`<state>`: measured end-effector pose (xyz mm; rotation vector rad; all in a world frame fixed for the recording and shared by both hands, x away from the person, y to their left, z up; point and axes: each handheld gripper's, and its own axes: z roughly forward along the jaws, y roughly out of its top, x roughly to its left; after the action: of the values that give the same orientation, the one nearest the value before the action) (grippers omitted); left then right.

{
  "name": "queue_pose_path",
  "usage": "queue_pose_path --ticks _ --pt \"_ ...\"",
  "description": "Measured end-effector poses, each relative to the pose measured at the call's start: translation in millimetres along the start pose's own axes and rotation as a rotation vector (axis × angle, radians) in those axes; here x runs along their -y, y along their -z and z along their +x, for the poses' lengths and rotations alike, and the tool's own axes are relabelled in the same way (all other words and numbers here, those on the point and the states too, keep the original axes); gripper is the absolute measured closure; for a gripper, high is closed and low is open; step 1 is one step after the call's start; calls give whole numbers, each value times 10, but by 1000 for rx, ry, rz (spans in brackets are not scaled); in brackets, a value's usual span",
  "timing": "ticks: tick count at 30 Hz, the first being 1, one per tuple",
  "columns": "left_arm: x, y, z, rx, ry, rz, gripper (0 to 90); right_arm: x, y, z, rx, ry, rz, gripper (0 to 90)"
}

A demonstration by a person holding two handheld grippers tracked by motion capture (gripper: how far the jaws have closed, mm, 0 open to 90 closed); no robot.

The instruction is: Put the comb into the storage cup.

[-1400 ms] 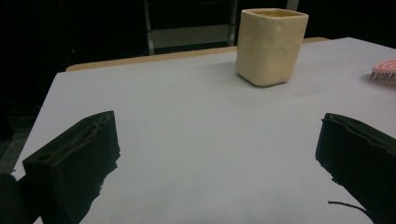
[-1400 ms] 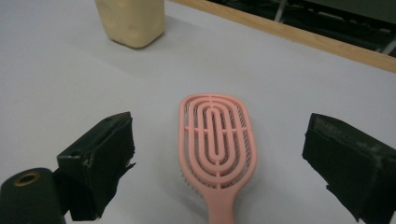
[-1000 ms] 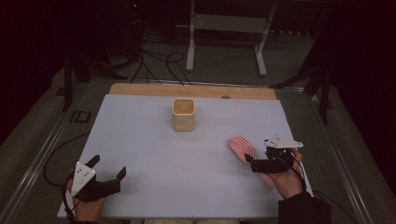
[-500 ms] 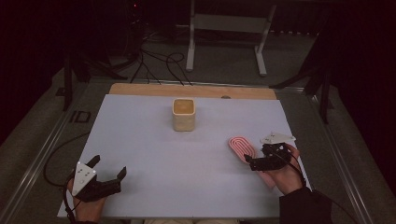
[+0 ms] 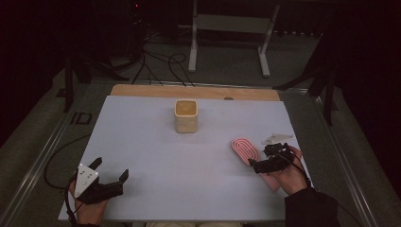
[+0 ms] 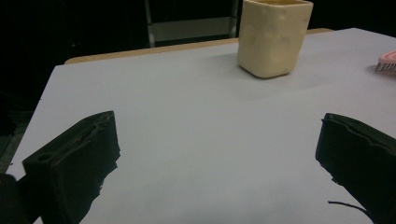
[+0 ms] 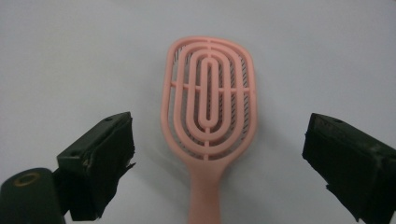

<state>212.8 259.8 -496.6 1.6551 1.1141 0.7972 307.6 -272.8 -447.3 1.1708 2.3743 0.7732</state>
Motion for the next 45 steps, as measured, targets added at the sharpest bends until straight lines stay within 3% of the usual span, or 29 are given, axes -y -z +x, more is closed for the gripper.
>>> queue_pose_path --ticks 24,30,31,42,45 --pt "7 -21 -12 3 -5 13 0 96 -216 3 -50 -17 188 137" --pt "7 -21 -14 3 -7 16 0 97 -274 11 -79 -27 250 187" --pt "8 -22 -14 4 -8 17 0 99 -296 10 -97 -32 275 233" --pt "10 -27 -16 5 -10 20 0 94 -324 -45 -110 -75 310 365" --pt "12 -33 -19 5 -12 22 0 113 -340 -72 -114 -101 324 446"
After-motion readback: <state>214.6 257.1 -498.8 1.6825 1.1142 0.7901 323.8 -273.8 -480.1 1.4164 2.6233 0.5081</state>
